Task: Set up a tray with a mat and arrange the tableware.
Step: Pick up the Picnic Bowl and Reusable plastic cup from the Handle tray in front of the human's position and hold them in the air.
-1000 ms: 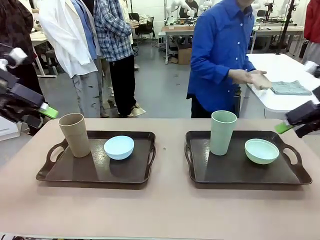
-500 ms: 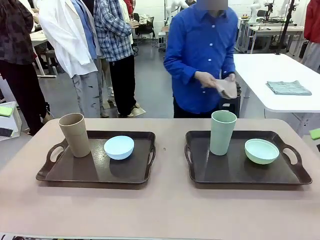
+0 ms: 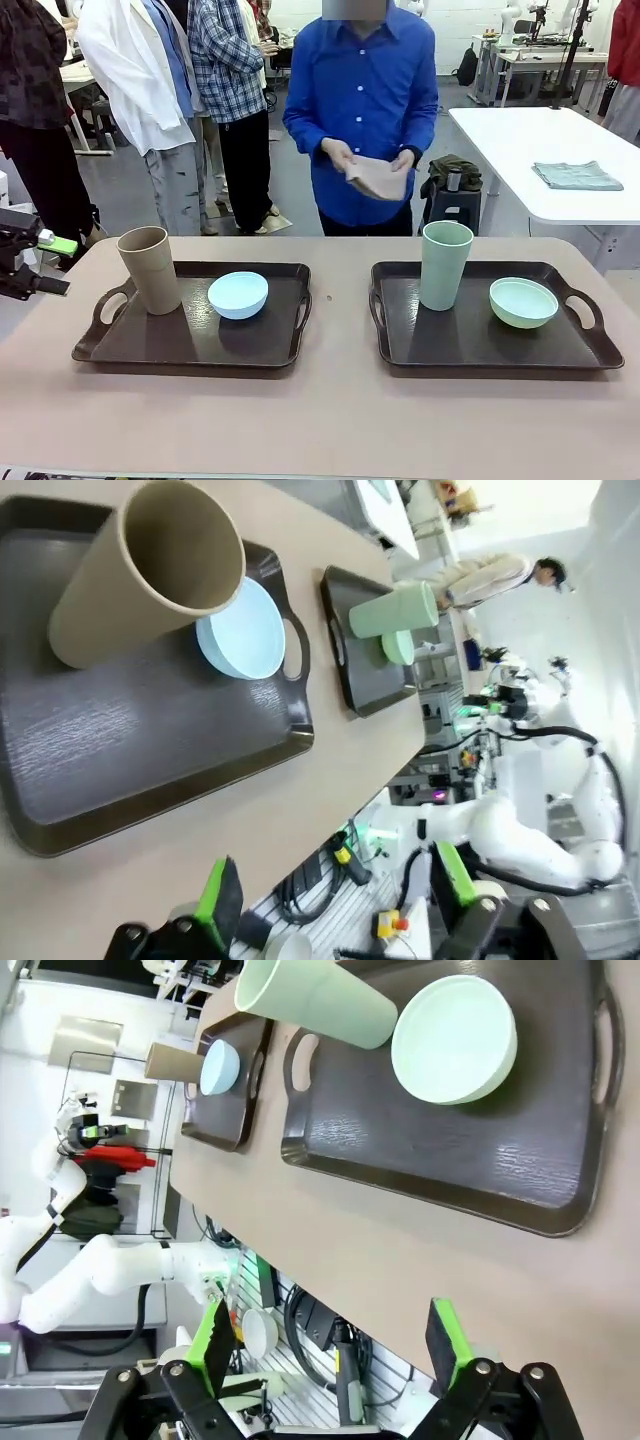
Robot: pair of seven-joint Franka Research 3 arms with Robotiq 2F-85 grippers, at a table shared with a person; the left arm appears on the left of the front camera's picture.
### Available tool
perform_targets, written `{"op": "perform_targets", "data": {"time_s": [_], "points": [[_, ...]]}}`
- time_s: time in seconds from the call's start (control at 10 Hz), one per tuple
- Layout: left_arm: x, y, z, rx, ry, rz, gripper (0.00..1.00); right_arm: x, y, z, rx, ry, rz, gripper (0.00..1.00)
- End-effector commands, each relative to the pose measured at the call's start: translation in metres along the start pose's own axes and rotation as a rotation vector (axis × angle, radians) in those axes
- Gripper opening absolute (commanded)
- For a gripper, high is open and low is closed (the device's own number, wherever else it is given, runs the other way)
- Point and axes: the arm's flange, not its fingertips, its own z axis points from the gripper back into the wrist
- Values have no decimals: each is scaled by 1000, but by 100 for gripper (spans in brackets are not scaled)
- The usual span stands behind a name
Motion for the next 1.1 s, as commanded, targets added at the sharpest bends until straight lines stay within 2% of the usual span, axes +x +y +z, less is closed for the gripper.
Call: {"op": "perform_targets", "data": {"time_s": [0.0,0.1,1.0], "points": [[-11,-6,-3,44,-24,-25,100,4,6,1,9,-35,58,100],[0,0,0,0,0,0,100,0,0,0,0,0,0,100],[0,0,0,0,0,0,100,0,0,0,0,0,0,100]]}}
